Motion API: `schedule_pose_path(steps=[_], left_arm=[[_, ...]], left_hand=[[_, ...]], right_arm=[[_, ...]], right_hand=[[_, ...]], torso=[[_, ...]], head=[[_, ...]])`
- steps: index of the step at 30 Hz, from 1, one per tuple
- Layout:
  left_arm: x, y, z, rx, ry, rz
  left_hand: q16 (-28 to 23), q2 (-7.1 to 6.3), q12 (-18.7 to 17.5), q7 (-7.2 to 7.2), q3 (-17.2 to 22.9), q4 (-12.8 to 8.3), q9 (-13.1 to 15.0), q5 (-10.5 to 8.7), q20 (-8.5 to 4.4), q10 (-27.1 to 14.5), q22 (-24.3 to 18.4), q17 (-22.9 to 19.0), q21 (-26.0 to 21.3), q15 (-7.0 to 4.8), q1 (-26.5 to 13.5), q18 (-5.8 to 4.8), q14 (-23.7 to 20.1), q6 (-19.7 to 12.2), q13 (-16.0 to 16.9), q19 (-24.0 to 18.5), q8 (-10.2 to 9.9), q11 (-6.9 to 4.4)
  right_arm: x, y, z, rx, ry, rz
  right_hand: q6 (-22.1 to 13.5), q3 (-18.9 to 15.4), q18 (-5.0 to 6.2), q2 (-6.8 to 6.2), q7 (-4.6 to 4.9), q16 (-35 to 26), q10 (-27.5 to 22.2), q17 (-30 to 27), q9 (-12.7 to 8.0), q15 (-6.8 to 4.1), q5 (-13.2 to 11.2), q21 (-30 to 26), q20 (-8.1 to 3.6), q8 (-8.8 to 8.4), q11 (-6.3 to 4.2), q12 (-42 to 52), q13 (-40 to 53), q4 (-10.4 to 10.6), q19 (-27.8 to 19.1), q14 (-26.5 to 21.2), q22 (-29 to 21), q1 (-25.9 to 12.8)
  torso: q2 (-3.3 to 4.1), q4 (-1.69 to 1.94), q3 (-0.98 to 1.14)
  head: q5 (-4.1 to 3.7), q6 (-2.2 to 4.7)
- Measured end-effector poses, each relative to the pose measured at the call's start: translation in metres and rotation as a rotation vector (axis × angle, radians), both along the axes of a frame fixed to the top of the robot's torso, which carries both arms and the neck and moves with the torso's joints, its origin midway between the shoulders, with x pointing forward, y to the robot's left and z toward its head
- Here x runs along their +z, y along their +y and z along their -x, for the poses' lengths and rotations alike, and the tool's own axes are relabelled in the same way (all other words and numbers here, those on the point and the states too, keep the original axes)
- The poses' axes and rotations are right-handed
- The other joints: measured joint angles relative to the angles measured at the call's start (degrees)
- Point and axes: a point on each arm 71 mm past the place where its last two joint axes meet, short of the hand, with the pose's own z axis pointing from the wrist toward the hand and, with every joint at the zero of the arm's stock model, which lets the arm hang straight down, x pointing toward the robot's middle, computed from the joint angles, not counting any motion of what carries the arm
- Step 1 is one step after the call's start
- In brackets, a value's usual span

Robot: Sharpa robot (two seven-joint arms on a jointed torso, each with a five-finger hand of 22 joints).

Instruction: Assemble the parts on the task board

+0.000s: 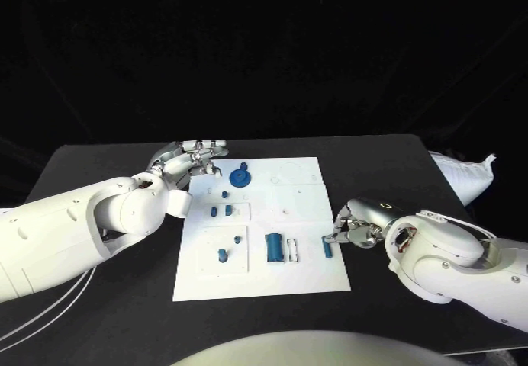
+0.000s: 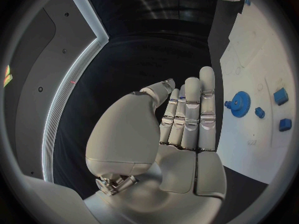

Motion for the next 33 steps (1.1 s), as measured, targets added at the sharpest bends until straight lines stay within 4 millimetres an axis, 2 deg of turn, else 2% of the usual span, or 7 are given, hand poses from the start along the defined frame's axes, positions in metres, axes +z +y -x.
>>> schedule_pose_path(steps=[23, 26, 33], left_arm=[[-0.001, 0.001, 0.001, -0.001, 0.002, 0.0], [-0.001, 0.001, 0.001, -0.001, 0.002, 0.0], [-0.001, 0.001, 0.001, 0.0, 0.002, 0.0]], left_hand=[[0.0, 0.0, 0.0, 0.0, 0.0, 0.0, 0.0, 0.0, 0.0, 0.0, 0.0, 0.0, 0.0, 0.0, 0.0, 0.01, 0.0, 0.0, 0.0, 0.0, 0.0, 0.0], [0.0, 0.0, 0.0, 0.0, 0.0, 0.0, 0.0, 0.0, 0.0, 0.0, 0.0, 0.0, 0.0, 0.0, 0.0, 0.0, 0.0, 0.0, 0.0, 0.0, 0.0, 0.0], [0.0, 0.0, 0.0, 0.0, 0.0, 0.0, 0.0, 0.0, 0.0, 0.0, 0.0, 0.0, 0.0, 0.0, 0.0, 0.0, 0.0, 0.0, 0.0, 0.0, 0.0, 0.0]], right_arm=[[-0.016, 0.016, 0.001, 0.063, 0.02, 0.052], [-0.017, 0.019, 0.001, 0.077, 0.01, 0.067], [-0.016, 0.027, 0.001, 0.129, -0.022, 0.121]], right_hand=[[0.05, -0.19, 0.0, -0.26, -0.04, 0.0, -0.22, 0.1, 0.09, 0.0, -0.01, 0.0, 0.0, -0.29, 0.22, 0.0, 0.2, 0.55, 0.0, 0.0, 0.04, -0.34], [0.1, 0.79, 0.0, -1.23, -0.08, 0.0, -0.21, 0.33, 0.15, 0.0, -0.01, 0.0, 0.0, -0.61, 0.22, 0.0, 0.35, -0.43, 0.0, 0.0, 0.26, 1.15], [0.69, 3.06, 0.0, -1.53, -0.24, 0.35, -0.12, 1.33, 0.23, 0.02, -2.07, 0.37, 0.0, -1.07, 0.33, 0.0, 1.09, -2.7, 0.0, 0.0, 1.35, 4.61]], torso=[[0.0, 0.34, -0.12], [-0.03, 0.38, -0.14], [-0.03, 0.44, -0.15]], head=[[0.22, -0.53], [0.27, -0.58], [0.34, -0.68]])
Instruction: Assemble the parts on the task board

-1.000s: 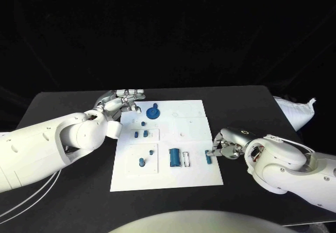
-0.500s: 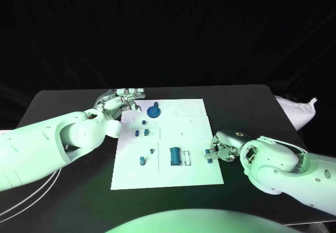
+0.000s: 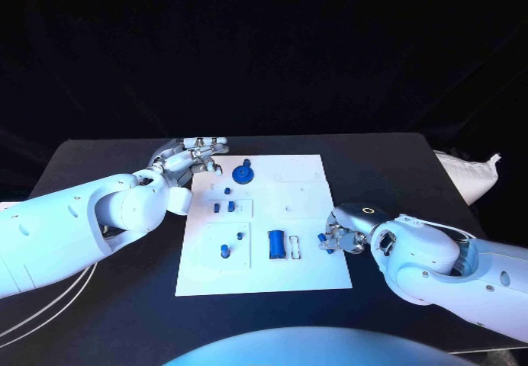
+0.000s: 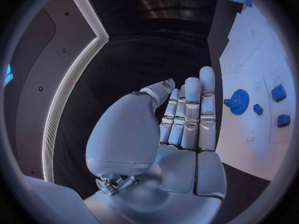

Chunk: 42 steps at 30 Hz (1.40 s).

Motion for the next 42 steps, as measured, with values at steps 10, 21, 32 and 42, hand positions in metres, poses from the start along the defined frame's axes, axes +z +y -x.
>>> schedule_pose_path(steps=[10, 21, 32, 42], left_arm=[[0.0, 0.0, 0.0, -0.006, 0.0, 0.002], [0.0, 0.0, 0.0, -0.008, 0.0, 0.002], [0.0, 0.0, 0.0, -0.008, 0.0, 0.002], [0.0, -0.001, 0.001, -0.011, 0.001, 0.002]], left_hand=[[0.0, 0.0, 0.22, 0.0, 0.0, 0.0, 0.0, 0.0, 0.0, 0.0, 0.0, -0.18, 0.0, 0.0, 0.0, 0.0, 0.0, 0.0, 0.0, 0.0, 0.0, 0.0], [0.0, 0.0, 0.22, 0.0, 0.0, 0.0, 0.0, 0.0, 0.0, 0.0, 0.0, -0.18, 0.0, 0.0, 0.0, 0.0, 0.0, 0.0, 0.0, 0.0, 0.0, 0.0], [0.0, 0.0, 0.21, 0.0, 0.0, 0.0, 0.0, 0.0, -0.21, -0.21, 0.0, -0.23, 0.0, 0.0, 0.0, 0.0, 0.0, 0.0, 0.0, -0.21, 0.0, 0.21], [0.0, 0.0, 0.21, 0.0, 0.0, 0.0, 0.0, 0.0, -0.21, -0.21, 0.0, -0.23, 0.0, 0.0, 0.0, 0.0, 0.0, 0.0, 0.0, -0.21, 0.0, 0.21]], right_arm=[[0.002, 0.011, -0.001, 0.073, -0.057, 0.085], [0.002, 0.007, 0.0, 0.039, -0.03, 0.038], [0.003, 0.009, 0.006, -0.052, 0.05, -0.137], [0.009, 0.014, 0.004, -0.119, 0.092, -0.263]], right_hand=[[0.63, 6.13, 0.0, -0.89, -0.04, 0.33, -0.14, 0.54, -0.65, 0.09, 0.58, 0.41, 0.0, -1.55, -0.19, -0.13, 0.1, -4.16, 0.0, 0.14, 0.82, 4.05], [0.5, 12.44, 0.0, -1.7, 0.08, 0.88, -0.19, 0.53, -0.76, 0.19, 9.65, 0.63, 0.0, -2.77, -0.22, -0.96, -0.03, -0.96, 0.0, 0.23, 1.21, 1.94], [0.97, 21.89, 0.0, -6.42, 0.03, 1.1, 0.3, 0.52, 0.19, -0.14, 13.08, 0.86, -0.13, -3.39, -0.39, -0.69, 1.0, -0.23, 0.13, 0.31, 1.59, -2.87], [1.26, 24.35, 0.0, -7.52, 0.14, 1.1, 0.35, 0.52, 0.23, -0.14, 13.97, 0.86, -0.13, -3.7, -0.35, -0.73, 1.07, -0.31, 0.13, 0.3, 1.62, -3.97]], torso=[[-0.03, 0.16, -0.03], [-0.03, 0.24, -0.03], [0.02, 0.3, -0.03], [0.03, 0.47, -0.03]], head=[[-0.2, -0.04], [-0.22, -0.04], [-0.16, -0.03], [-0.09, -0.12]])
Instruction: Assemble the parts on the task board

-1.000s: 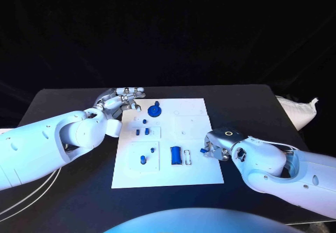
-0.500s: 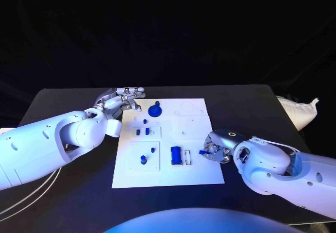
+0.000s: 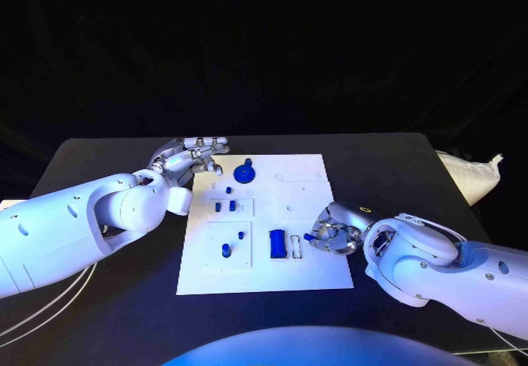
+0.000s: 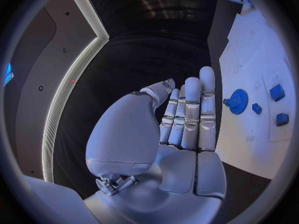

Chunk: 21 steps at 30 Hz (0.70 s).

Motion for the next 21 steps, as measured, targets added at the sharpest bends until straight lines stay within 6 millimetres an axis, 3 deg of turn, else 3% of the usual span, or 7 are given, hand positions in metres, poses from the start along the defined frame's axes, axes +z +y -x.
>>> schedule_pose_path(steps=[7, 13, 21], left_arm=[[0.0, 0.0, 0.0, -0.001, 0.001, 0.0], [0.0, -0.001, 0.0, -0.003, 0.001, 0.0], [0.0, -0.002, 0.0, -0.004, 0.002, 0.0]], left_hand=[[0.0, 0.0, 0.0, 0.0, 0.0, 0.0, 0.0, 0.0, 0.0, 0.0, 0.0, 0.0, 0.0, 0.0, 0.0, 0.0, 0.0, 0.0, 0.0, 0.0, 0.0, 0.0], [0.0, 0.0, 0.0, 0.0, 0.0, 0.0, 0.0, 0.0, 0.0, 0.0, 0.0, 0.0, 0.0, 0.0, 0.0, 0.0, 0.0, 0.0, 0.0, 0.0, 0.0, 0.0], [0.0, 0.0, 0.0, 0.0, 0.0, 0.0, 0.0, 0.0, 0.0, 0.0, 0.0, -0.05, 0.0, 0.0, 0.0, 0.0, 0.0, 0.0, 0.0, 0.0, 0.0, 0.0]], right_arm=[[-0.001, 0.008, 0.0, -0.01, 0.026, -0.044], [-0.004, 0.013, -0.003, -0.013, 0.041, -0.058], [-0.007, 0.018, -0.004, -0.006, 0.062, -0.06]], right_hand=[[0.04, 0.75, 0.0, -0.87, -0.03, 0.0, 0.0, 0.0, 0.82, 0.01, 0.87, 0.0, 0.0, -0.19, 0.01, 0.0, 0.17, 0.12, 0.0, 0.0, 0.11, -0.87], [0.05, 1.34, 0.0, -1.45, -0.03, 0.0, 0.23, -0.01, 1.27, 0.01, 3.65, 0.0, 0.01, -0.19, 0.19, 0.0, 0.37, 0.62, -0.01, 0.0, 0.26, -3.3], [0.91, -1.28, 0.0, -1.01, -0.26, 0.29, 1.0, -0.01, 1.9, 0.01, 3.62, 0.42, 0.01, 0.42, 0.22, 0.46, 0.91, 4.12, -0.01, 0.0, 0.71, -8.11]], torso=[[-0.01, -0.04, -0.01], [-0.04, -0.06, -0.04], [-0.04, -0.03, -0.04]], head=[[0.13, -0.09], [0.21, 0.13], [0.24, 0.07]])
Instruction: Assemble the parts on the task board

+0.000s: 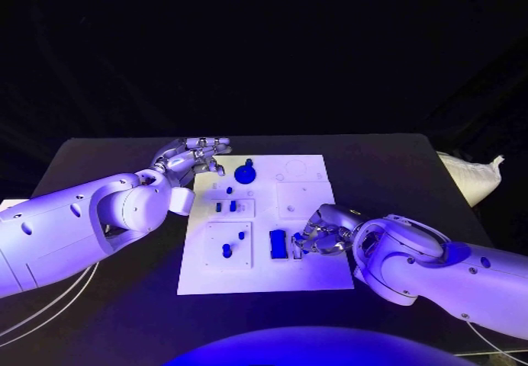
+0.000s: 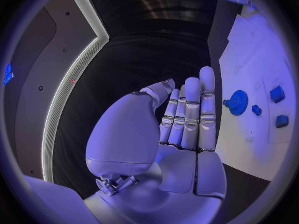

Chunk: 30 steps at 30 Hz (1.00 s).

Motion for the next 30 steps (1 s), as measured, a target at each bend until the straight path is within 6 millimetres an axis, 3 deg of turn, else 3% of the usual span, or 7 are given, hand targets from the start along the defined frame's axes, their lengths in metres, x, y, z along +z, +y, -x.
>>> schedule_pose_path(steps=[14, 22, 30], left_arm=[[0.0, -0.0007, 0.0002, -0.003, 0.0, -0.002], [-0.0001, -0.0006, 0.0003, -0.004, 0.0, -0.005], [-0.0001, -0.0006, 0.0005, -0.005, 0.001, -0.007]], left_hand=[[0.0, 0.0, 0.0, 0.0, 0.0, 0.0, 0.0, 0.0, 0.0, 0.0, 0.0, 0.0, 0.0, 0.0, 0.0, 0.0, 0.0, 0.0, 0.0, 0.0, 0.22, 0.0], [0.0, 0.0, 0.0, 0.0, 0.0, 0.0, 0.0, 0.0, 0.0, 0.0, 0.0, 0.01, 0.0, 0.0, 0.0, 0.0, 0.0, 0.0, 0.0, 0.0, 0.22, 0.0], [0.0, 0.0, 0.0, 0.0, 0.0, 0.0, 0.0, 0.0, 0.0, 0.0, 0.0, 0.01, 0.0, 0.0, 0.0, 0.0, 0.0, 0.0, 0.0, 0.0, 0.22, 0.0]], right_arm=[[-0.0059, 0.0032, -0.0028, 0.022, 0.03, 0.028], [-0.0062, 0.0049, -0.0021, 0.037, 0.038, 0.038], [-0.0062, 0.006, -0.0014, 0.048, 0.044, 0.047]], right_hand=[[0.23, -1.12, 0.0, 0.54, -0.24, 0.0, 0.01, -0.01, 0.24, 0.0, -0.32, 0.0, 0.0, 0.22, -0.01, 0.0, 0.12, 1.13, 0.0, 0.0, 0.09, -1.42], [0.44, -1.12, 0.0, 0.54, -0.05, -0.01, 0.2, -0.01, 0.33, 0.0, -0.32, 0.0, 0.0, 0.22, -0.2, 0.39, 0.37, 1.13, 0.0, 0.0, 0.19, -1.42], [0.83, -1.31, 0.01, 0.54, -0.44, 0.21, 0.42, -0.02, 0.56, 0.0, -0.32, 0.0, 0.0, 0.21, -0.41, 1.08, 0.83, 0.95, 0.0, 0.0, 0.36, -1.42]], torso=[[0.02, 0.04, 0.03], [0.03, 0.04, 0.03], [-0.01, 0.05, 0.0]], head=[[0.2, -0.25], [0.26, -0.43], [0.33, -0.61]])
